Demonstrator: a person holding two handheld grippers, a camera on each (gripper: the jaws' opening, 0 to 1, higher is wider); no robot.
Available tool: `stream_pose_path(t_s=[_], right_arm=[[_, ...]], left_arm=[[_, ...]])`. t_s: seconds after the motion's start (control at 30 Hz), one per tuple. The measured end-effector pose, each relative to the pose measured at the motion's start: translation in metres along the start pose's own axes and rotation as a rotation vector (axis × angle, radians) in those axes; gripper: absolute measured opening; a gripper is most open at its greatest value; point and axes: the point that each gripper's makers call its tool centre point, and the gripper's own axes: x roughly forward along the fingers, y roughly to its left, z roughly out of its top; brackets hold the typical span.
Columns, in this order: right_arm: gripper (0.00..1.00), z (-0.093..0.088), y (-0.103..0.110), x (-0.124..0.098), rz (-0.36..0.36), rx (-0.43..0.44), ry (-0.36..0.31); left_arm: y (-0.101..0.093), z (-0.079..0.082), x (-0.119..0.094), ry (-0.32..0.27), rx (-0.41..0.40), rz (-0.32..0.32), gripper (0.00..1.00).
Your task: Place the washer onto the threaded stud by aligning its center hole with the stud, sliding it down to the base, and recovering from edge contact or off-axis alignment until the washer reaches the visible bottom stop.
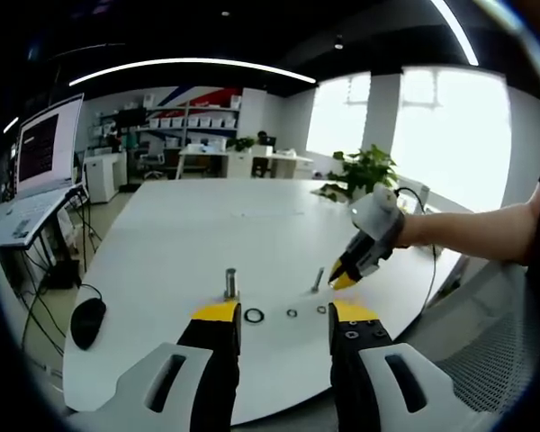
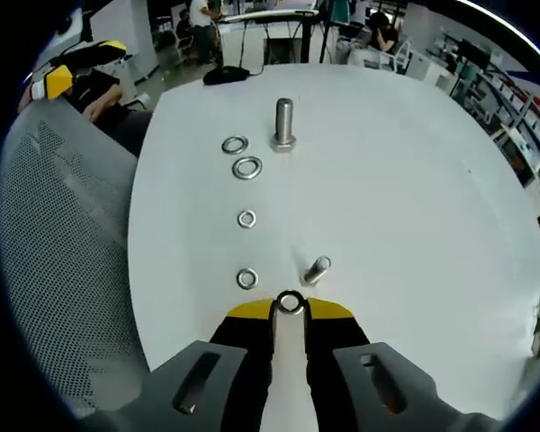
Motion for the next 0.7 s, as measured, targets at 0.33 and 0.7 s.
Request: stream_pose_path(t_s=[0.33,0.7], right_arm=[[0.13,0.002,-0.015,-0.013,-0.039,0.033,-0.041],[0.13,0.017,-0.016,-0.027,-0.05,0.025,-0.091]], left_arm=[[0.001,-0.001,0.0,0.006,-0.004,0.005,0.36],[0.001,0.004,-0.001,-0.024,-0.015,-0.001,0.33]])
